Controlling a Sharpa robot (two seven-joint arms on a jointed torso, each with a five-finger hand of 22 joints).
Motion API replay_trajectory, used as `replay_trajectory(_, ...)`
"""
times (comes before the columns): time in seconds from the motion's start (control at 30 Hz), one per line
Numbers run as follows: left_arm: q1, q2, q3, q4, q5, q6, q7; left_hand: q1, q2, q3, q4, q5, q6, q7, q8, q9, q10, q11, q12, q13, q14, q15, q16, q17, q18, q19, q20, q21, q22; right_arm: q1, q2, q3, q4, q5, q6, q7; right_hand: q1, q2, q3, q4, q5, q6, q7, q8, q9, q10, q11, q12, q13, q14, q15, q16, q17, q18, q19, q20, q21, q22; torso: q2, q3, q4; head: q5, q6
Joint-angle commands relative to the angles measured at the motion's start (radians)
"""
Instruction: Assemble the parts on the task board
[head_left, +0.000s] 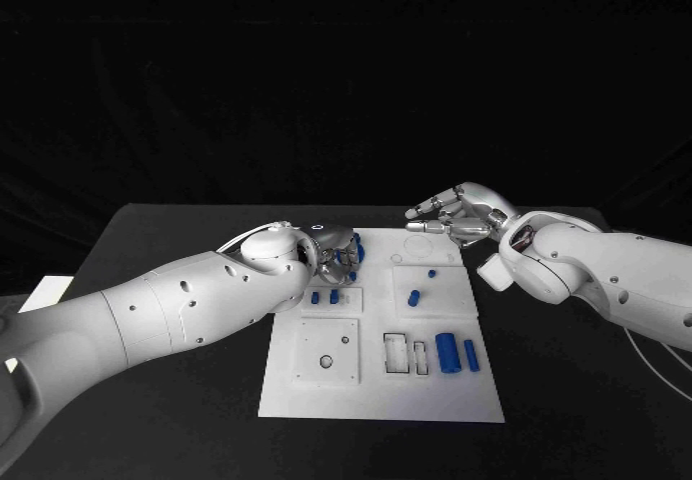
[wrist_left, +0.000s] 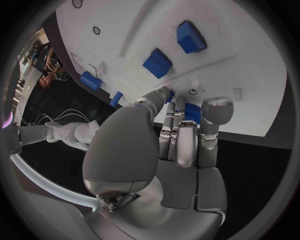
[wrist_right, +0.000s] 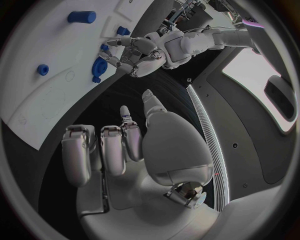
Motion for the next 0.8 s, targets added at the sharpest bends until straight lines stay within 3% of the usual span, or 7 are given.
replay_trajectory(0.03, -0.002, 0.003, -0.001, 0.002, 0.009, 0.028, 0.002, -0.012, 0.0, 0.007, -0.001, -0.005, 0.011, -0.001, -0.006, -0.001, 0.009, -0.002, -0.004, -0.001, 0.043, -0.002, 0.007, -0.001, -0.003, 0.029, -0.003, -0.006, -0.001, -0.001, 0.001, 0.0, 0.001, -0.002, 0.017, 0.01, -0.002, 0.011, -0.008, 0.0, 0.007, -0.005, 0.002, 0.001, 0.001, -0.003, -0.001, -0.002, 0.137, 0.07, 0.0, -0.004, 0.117, 0.006, 0.039, 0.002, -0.003, 0.094, 0.0, -0.0002, 0.0001, 0.0, 0.0)
replay_trajectory(0.47, -0.002, 0.006, -0.001, -0.002, 0.009, 0.028, 0.01, -0.004, 0.026, 0.044, -0.012, -0.004, 0.056, -0.008, -0.004, 0.003, 0.068, -0.018, -0.007, 0.003, 0.044, -0.014, 0.014, 0.002, -0.003, 0.032, -0.012, -0.006, 0.002, -0.001, 0.001, 0.0, 0.001, -0.002, 0.018, 0.01, 0.0, 0.013, -0.008, -0.001, 0.006, -0.003, 0.001, 0.002, 0.002, -0.001, -0.001, 0.001, 0.139, 0.07, 0.0, -0.004, 0.117, 0.006, 0.039, 0.002, -0.003, 0.094, 0.0, -0.0002, 0.0001, -0.001, 0.0)
replay_trajectory(0.8, -0.002, 0.007, -0.001, -0.009, 0.009, 0.003, 0.015, 0.014, 0.056, 0.096, -0.043, -0.051, 0.096, -0.01, -0.003, 0.007, 0.118, -0.023, -0.029, 0.005, 0.044, -0.02, 0.021, 0.006, -0.005, 0.034, -0.019, -0.01, 0.003, -0.001, 0.001, 0.0, 0.001, -0.002, 0.018, 0.01, 0.0, 0.013, -0.008, -0.001, 0.006, -0.003, 0.001, 0.002, 0.002, -0.001, -0.001, 0.001, 0.139, 0.07, 0.0, -0.004, 0.117, 0.006, 0.039, 0.002, -0.003, 0.095, 0.0, -0.0004, -0.0002, -0.002, 0.0)
